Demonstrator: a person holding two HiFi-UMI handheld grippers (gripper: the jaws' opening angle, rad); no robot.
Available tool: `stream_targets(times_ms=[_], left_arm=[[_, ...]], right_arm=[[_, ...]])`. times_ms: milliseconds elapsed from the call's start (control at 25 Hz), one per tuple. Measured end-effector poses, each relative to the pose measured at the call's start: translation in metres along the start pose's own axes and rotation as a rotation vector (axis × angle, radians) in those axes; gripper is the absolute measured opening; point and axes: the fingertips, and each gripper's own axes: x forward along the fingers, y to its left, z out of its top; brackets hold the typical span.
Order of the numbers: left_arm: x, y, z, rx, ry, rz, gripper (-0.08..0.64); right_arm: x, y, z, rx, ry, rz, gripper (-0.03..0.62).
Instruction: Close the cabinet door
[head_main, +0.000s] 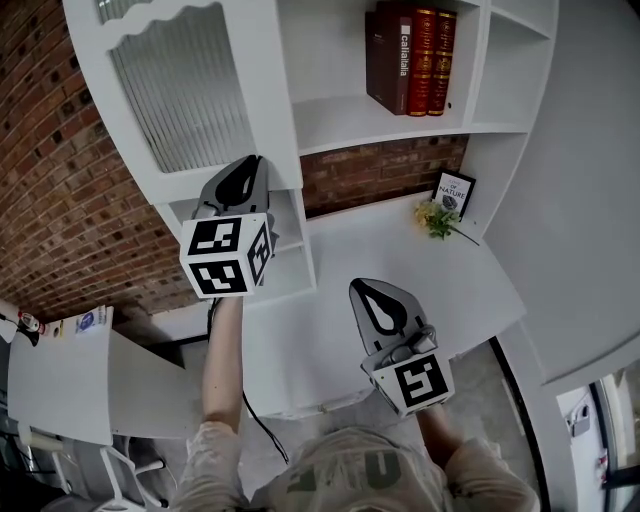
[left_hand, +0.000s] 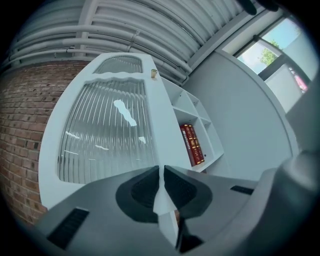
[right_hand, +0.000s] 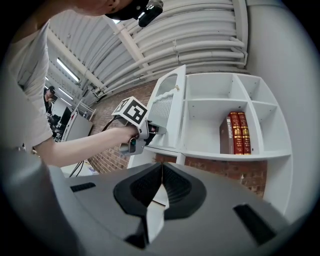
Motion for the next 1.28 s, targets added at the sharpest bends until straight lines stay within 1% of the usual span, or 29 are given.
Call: stream_targets(times_ms=[200, 320, 440, 800, 1000, 1280], left_arm=[[0.01, 0.003, -0.003, 0.013, 0.007, 0.008, 0.041], [0.015, 0.005, -0.004, 0.013, 0.017, 0.004, 0.04], [0.021, 0.007, -0.005, 0.029, 0.03, 0.001, 0.038], [0.038, 0.015, -0.01, 0.043, 0.05, 0.011, 0.035], [0.044, 0.019, -0.011, 0.012, 0.047, 0.0, 0.034], [0.052, 0.025, -0.014, 0.005, 0.041, 0.018, 0.031]], right_arm=[[-0.003, -0.014, -0.011, -0.031, 0.03, -0.043, 0.017], [-0.006, -0.021, -0.013, -0.032, 0.039, -0.064, 0.018], [-0.009, -0.027, -0.015, -0.027, 0.044, -0.085, 0.017], [-0.014, -0.032, -0.022, -0.023, 0.066, -0.123, 0.018], [-0.021, -0.035, -0.024, -0.014, 0.069, -0.153, 0.018], [-0.03, -0.037, -0.034, -0.001, 0.101, -0.177, 0.017]])
